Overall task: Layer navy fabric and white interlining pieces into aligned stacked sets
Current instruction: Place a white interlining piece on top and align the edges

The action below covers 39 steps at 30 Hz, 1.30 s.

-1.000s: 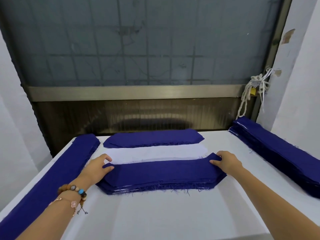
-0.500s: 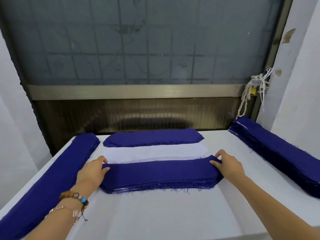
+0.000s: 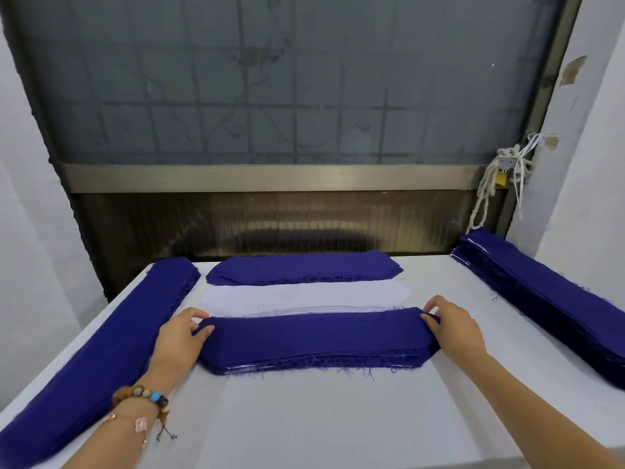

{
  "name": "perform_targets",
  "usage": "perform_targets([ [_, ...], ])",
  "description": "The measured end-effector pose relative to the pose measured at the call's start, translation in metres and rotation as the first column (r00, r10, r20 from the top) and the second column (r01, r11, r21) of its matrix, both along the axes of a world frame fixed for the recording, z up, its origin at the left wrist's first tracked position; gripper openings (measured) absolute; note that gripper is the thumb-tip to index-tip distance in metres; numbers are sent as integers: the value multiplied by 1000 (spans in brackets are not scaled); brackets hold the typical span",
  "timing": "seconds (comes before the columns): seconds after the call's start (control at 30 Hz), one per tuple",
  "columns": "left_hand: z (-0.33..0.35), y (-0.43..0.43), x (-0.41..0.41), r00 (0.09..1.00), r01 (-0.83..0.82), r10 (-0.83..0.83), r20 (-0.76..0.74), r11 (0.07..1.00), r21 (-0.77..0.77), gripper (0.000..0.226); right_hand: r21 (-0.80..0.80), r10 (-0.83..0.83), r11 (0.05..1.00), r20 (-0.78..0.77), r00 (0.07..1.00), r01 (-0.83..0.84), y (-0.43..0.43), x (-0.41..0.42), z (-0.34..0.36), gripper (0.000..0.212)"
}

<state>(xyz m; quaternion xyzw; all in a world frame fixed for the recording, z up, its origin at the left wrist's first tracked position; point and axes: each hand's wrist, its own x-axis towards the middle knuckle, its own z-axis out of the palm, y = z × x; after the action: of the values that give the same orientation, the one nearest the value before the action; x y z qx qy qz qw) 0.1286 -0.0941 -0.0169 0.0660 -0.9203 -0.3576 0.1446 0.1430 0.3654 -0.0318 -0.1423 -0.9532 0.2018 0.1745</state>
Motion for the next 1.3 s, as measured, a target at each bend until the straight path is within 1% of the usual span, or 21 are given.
perform_targets([
  [0.1,-2,-1,0,1000,12,-12,-13,1000,-1,24,-27,0,1000,6,1000,0,-1,-1,1,1],
  [0.17,-3,-1,1,999,19,-19,-37,1000,4,24,-7,7,1000,1,1000,-7,-1,0,2,3],
  [0.27,-5,-2,2,997,32,-32,-69,999,-13,27,131,-1,991,-8,1000,2,-1,2,2,10],
  [0.33,-7,-2,1,996,20,-29,-85,994,-107,27,237,-13,971,-44,999,23,-3,3,3,11],
  [0.4,-7,3,1,992,3,-33,-120,971,-240,29,290,17,957,-71,997,4,-8,1,7,12],
  [0.43,-6,8,2,987,33,-76,-144,958,-285,30,297,53,954,-69,996,-30,-12,-1,9,13],
  [0.47,-6,12,3,977,103,-155,-148,945,-310,32,289,102,954,-60,993,-81,-16,-3,11,14],
  [0.53,-8,22,5,939,282,-331,-89,894,-347,39,230,217,952,-35,976,-203,-24,-4,13,14],
  [0.57,-10,25,7,921,349,-389,-40,863,-365,42,195,267,946,-22,963,-258,-28,-4,13,13],
  [0.63,-15,27,9,902,404,-432,19,827,-391,43,177,321,931,13,947,-318,-32,-2,9,13],
  [0.8,-18,28,9,896,405,-444,-1,818,-407,39,234,323,914,77,943,-332,-32,-2,10,14],
  [0.9,-9,29,0,899,416,-432,66,800,-432,36,274,318,902,103,943,-334,-34,-7,15,11],
  [0.97,0,34,-10,918,379,-389,76,802,-461,28,292,310,900,99,946,-325,-39,-15,18,11],
  [1.03,9,45,-21,941,310,-337,34,817,-487,14,298,307,900,91,948,-320,-48,-25,22,12],
  [1.1,16,61,-32,953,251,-303,-28,836,-488,8,291,310,902,74,948,-318,-60,-37,26,12],
  [1.2,22,87,-53,934,256,-345,-97,832,-491,12,271,340,904,8,940,-330,-79,-58,27,11],
  [1.3,23,115,-76,917,293,-387,-97,818,-495,16,225,377,904,-19,926,-363,-97,-81,27,15],
])
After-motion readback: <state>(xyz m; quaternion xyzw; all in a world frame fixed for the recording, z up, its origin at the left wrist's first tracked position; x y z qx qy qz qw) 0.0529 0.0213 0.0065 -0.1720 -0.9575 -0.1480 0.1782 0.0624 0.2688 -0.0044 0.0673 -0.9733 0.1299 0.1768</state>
